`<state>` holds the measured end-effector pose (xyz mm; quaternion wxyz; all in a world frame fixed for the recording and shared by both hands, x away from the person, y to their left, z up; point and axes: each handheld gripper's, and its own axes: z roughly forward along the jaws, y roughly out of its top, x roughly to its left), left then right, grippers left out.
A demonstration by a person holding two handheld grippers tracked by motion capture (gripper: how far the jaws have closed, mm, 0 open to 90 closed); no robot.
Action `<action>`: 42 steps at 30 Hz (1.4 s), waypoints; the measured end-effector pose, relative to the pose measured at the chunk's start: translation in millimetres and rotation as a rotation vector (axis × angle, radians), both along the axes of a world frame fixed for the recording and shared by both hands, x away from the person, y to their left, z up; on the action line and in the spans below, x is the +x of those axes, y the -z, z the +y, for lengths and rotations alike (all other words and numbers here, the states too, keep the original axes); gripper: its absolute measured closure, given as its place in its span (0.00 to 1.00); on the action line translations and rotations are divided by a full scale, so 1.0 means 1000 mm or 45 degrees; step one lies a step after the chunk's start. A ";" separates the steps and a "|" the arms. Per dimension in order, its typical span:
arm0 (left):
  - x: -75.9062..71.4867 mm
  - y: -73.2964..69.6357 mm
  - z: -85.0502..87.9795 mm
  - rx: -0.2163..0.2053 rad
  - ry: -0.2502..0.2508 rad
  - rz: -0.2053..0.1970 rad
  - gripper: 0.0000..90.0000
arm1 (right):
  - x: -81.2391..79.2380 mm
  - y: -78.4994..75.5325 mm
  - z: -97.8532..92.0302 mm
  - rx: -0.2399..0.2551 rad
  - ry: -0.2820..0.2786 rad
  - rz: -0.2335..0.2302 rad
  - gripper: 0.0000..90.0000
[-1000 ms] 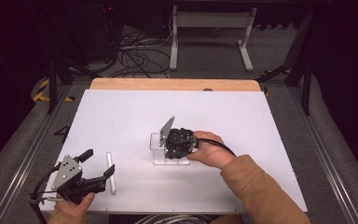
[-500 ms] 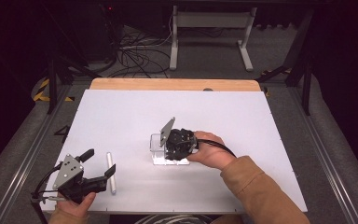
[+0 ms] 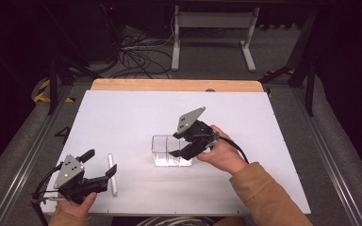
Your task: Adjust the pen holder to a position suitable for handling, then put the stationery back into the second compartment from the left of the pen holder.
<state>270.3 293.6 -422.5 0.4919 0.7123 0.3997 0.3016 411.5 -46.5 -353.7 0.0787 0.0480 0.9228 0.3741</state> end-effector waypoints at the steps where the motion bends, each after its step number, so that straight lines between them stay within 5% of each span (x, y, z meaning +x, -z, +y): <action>1: 0.000 0.000 0.000 0.000 0.000 0.000 0.12 | 0.000 0.000 0.000 0.000 0.000 0.000 0.38; 3: 0.001 0.000 0.000 0.002 0.003 0.000 0.12 | -0.003 -0.007 -0.007 0.074 0.018 -0.025 0.33; 15: 0.006 -0.001 -0.001 -0.002 0.007 0.033 0.13 | -0.013 -0.016 -0.033 0.264 0.103 -0.093 0.22; 18: 0.006 -0.002 -0.001 -0.003 0.004 0.034 0.12 | -0.018 -0.020 -0.051 0.363 0.160 -0.128 0.15; 21: 0.006 -0.002 -0.001 -0.003 0.002 0.035 0.12 | -0.021 -0.020 -0.061 0.394 0.207 -0.153 0.13; 29: 0.007 -0.004 -0.003 0.002 -0.005 0.048 0.12 | -0.038 -0.009 -0.102 0.517 0.348 -0.197 0.02; 33: 0.009 -0.007 -0.005 0.003 -0.009 0.064 0.12 | -0.047 0.009 -0.129 0.656 0.430 -0.210 0.01; 42: 0.013 -0.012 -0.010 0.061 -0.026 0.113 0.12 | -0.060 0.035 -0.156 0.620 0.589 -0.256 0.01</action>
